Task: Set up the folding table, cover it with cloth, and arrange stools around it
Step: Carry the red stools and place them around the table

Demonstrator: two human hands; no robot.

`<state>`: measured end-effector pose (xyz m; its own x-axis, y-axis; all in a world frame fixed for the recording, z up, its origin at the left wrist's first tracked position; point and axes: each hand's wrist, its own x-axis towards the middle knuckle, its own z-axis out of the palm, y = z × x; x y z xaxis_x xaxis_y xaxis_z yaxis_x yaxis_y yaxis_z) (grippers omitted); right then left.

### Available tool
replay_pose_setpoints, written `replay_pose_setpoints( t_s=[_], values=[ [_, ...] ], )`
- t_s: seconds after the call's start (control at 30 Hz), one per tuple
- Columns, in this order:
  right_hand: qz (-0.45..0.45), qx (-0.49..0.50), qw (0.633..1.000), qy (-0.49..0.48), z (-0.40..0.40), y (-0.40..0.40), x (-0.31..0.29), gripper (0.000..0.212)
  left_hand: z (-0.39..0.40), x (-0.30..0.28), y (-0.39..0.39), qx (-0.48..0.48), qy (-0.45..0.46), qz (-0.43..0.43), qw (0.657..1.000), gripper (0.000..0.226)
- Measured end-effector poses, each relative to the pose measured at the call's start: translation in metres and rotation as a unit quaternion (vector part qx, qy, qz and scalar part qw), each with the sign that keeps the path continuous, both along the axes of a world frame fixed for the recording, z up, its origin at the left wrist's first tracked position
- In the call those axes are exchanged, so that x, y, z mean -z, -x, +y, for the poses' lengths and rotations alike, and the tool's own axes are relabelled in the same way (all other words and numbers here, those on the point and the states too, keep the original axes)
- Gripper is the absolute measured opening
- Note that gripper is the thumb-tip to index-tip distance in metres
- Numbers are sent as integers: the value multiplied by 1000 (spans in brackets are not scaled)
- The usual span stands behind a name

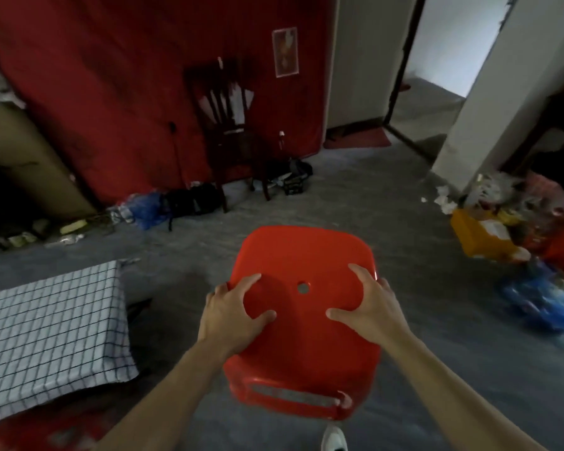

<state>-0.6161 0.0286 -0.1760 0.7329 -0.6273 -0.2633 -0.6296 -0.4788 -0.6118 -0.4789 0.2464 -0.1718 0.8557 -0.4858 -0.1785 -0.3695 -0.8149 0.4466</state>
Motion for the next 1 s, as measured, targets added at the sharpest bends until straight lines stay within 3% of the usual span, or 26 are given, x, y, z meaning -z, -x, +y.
replay_pose_setpoints(
  t_s=[0.2,0.5,1.0],
  values=[
    [-20,-91,996,8,-50,-77,-15,112,-24,-13,-40,-77,21,-19,997,81],
    [-15,-186,982,6,-64,-200,-12,111,-19,4,-120,-169,31,-13,985,85],
    [2,-247,969,22,-49,-417,5,107,-2,33,-306,-233,65,27,970,82]
  ],
)
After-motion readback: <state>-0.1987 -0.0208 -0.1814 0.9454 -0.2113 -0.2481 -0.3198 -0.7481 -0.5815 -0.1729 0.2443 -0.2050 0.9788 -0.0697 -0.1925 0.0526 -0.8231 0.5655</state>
